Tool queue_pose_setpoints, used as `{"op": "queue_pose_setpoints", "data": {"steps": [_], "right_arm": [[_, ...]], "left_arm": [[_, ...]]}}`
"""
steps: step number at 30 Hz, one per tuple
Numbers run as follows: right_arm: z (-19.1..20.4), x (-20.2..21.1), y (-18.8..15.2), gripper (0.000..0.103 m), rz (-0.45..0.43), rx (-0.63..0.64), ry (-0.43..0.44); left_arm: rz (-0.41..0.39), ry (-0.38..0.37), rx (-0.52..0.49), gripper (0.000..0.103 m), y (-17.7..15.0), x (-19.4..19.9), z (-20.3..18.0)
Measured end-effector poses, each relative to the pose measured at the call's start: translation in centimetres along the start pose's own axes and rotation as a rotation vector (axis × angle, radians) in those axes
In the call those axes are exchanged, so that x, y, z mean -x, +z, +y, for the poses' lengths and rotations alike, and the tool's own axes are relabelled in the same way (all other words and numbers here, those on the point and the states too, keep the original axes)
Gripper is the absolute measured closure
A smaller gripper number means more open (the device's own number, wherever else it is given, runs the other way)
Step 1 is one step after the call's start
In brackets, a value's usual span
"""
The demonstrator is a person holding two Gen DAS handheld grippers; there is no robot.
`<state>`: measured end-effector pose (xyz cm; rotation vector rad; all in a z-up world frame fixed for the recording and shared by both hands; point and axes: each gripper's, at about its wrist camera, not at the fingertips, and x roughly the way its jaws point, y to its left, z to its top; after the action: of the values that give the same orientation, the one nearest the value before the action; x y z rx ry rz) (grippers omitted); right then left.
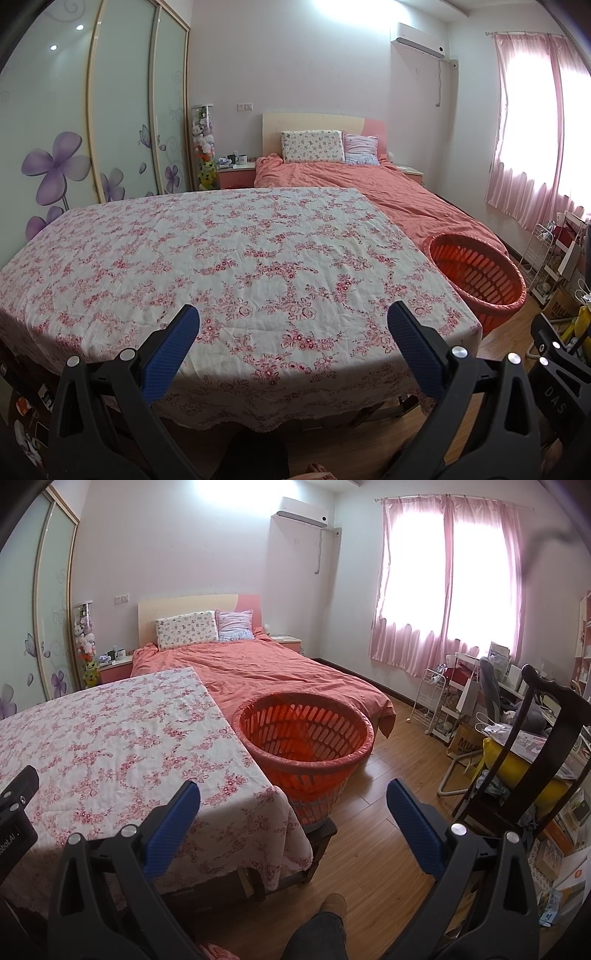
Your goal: Collect trash
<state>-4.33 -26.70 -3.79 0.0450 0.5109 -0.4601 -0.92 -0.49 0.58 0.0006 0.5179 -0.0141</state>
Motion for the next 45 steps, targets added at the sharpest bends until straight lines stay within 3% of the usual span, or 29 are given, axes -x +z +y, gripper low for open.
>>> {"op": "queue_pose_setpoints", "data": {"steps": [45], "right_arm": [[0.04,-0.02,0.08,0.004,0.002,0.000,0.000]], "left_arm": [[0.005,-0.003,0.004,0.003,-0.24,0.01,-0.34]]}}
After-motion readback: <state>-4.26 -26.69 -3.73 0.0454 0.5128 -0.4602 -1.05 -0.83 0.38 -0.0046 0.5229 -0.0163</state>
